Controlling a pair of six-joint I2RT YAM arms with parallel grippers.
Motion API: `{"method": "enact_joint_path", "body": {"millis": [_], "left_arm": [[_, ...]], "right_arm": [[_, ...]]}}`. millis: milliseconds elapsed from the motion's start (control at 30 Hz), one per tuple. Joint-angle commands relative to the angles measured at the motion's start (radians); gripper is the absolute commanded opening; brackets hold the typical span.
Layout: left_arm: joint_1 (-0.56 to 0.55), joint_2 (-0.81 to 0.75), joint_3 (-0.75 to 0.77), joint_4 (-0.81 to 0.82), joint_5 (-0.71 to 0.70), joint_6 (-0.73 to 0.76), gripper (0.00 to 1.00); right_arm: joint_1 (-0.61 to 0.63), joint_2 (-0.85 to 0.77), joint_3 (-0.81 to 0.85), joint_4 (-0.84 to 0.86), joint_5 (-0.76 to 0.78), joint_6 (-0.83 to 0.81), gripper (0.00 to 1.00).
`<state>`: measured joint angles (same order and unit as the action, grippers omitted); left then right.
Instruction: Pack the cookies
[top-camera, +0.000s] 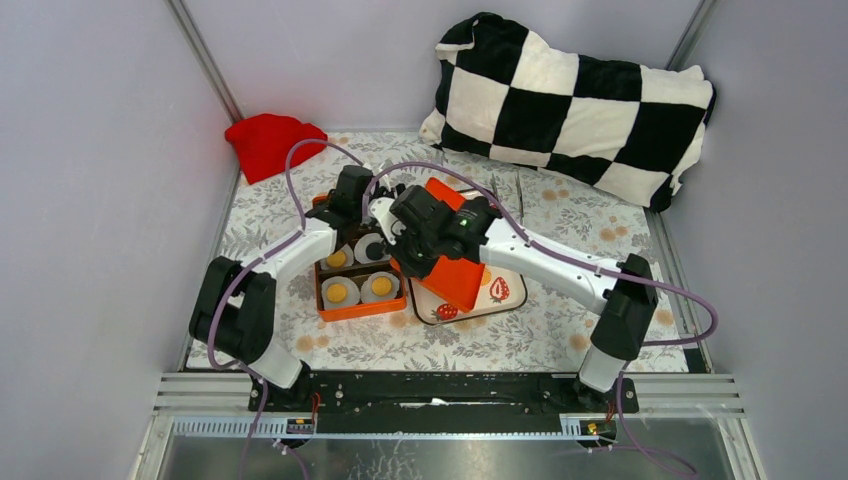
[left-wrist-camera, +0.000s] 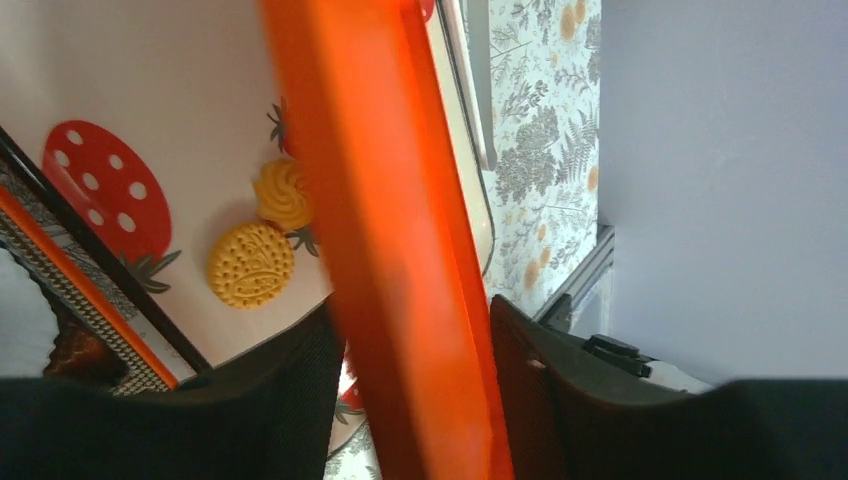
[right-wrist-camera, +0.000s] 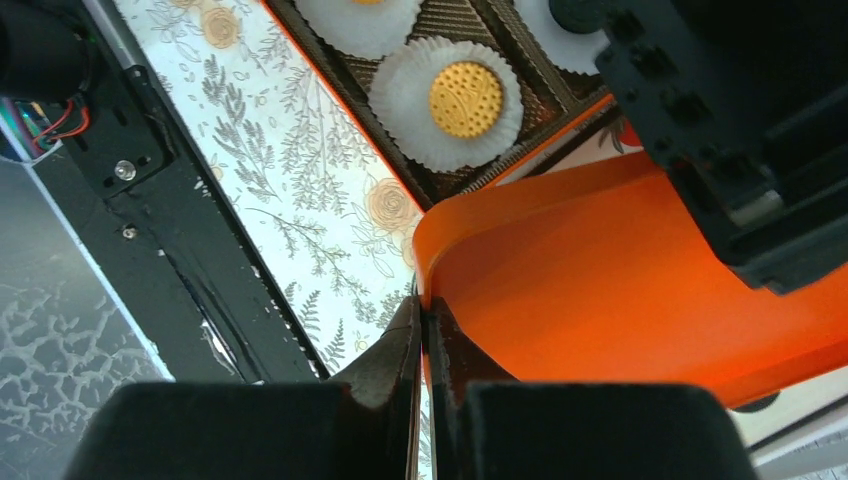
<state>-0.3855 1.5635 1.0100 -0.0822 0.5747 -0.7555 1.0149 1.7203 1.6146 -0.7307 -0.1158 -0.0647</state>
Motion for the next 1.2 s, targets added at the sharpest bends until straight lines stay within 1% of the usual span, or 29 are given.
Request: {"method": "enact_joint_path", "body": {"millis": [0, 67, 133, 200, 233, 300, 367, 433, 500, 667, 800, 900, 1000, 1067, 1167], "left_arm": [[-0.009, 0.015, -0.006, 0.069, 0.064, 0.006, 0.5], [-0.01, 0.016, 0.002, 0.064, 0.08, 0.006, 0.31], [-0.011, 0.017, 0.022, 0.021, 0.067, 0.016, 0.17], [-0.012, 0.019, 0.038, -0.026, 0.041, 0.03, 0.07], [-0.011, 0.022, 0.046, -0.05, 0.027, 0.039, 0.01], [-0.011, 0.026, 0.056, -0.076, 0.007, 0.044, 0.0], [-0.01, 0.035, 0.073, -0.105, -0.018, 0.042, 0.0], [-0.004, 0.05, 0.107, -0.142, -0.025, 0.041, 0.0], [0.002, 0.072, 0.15, -0.172, -0.021, 0.034, 0.0], [0.018, 0.143, 0.305, -0.287, 0.001, 0.047, 0.0], [0.029, 0.183, 0.411, -0.377, -0.006, 0.075, 0.0], [0.032, 0.181, 0.436, -0.416, 0.004, 0.087, 0.0], [0.033, 0.162, 0.435, -0.453, 0.001, 0.102, 0.0], [0.033, 0.147, 0.429, -0.476, 0.001, 0.113, 0.0], [0.033, 0.122, 0.417, -0.506, 0.007, 0.127, 0.0]], "right_arm": [[0.023, 0.02, 0.065, 0.007, -0.007, -0.041, 0.0], [0.024, 0.024, 0.059, 0.012, 0.0, -0.039, 0.0], [0.025, 0.018, 0.041, 0.025, 0.016, -0.032, 0.0], [0.026, 0.005, 0.022, 0.042, 0.066, -0.012, 0.02], [0.029, -0.001, 0.016, 0.044, 0.098, -0.001, 0.09], [0.042, -0.022, -0.004, 0.061, 0.238, 0.025, 0.3], [0.068, -0.043, -0.02, 0.066, 0.365, 0.027, 0.44], [0.103, -0.064, -0.044, 0.073, 0.479, 0.023, 0.55], [0.143, -0.079, -0.072, 0.078, 0.58, 0.027, 0.6], [0.22, -0.109, -0.18, 0.15, 0.772, 0.031, 0.63], [0.241, -0.101, -0.238, 0.171, 0.876, 0.049, 0.63], [0.241, -0.071, -0.28, 0.208, 0.98, 0.058, 0.63], [0.241, -0.046, -0.341, 0.325, 1.126, 0.033, 0.63], [0.241, -0.016, -0.355, 0.388, 1.204, 0.007, 0.62], [0.239, 0.022, -0.374, 0.5, 1.273, -0.044, 0.59]]}}
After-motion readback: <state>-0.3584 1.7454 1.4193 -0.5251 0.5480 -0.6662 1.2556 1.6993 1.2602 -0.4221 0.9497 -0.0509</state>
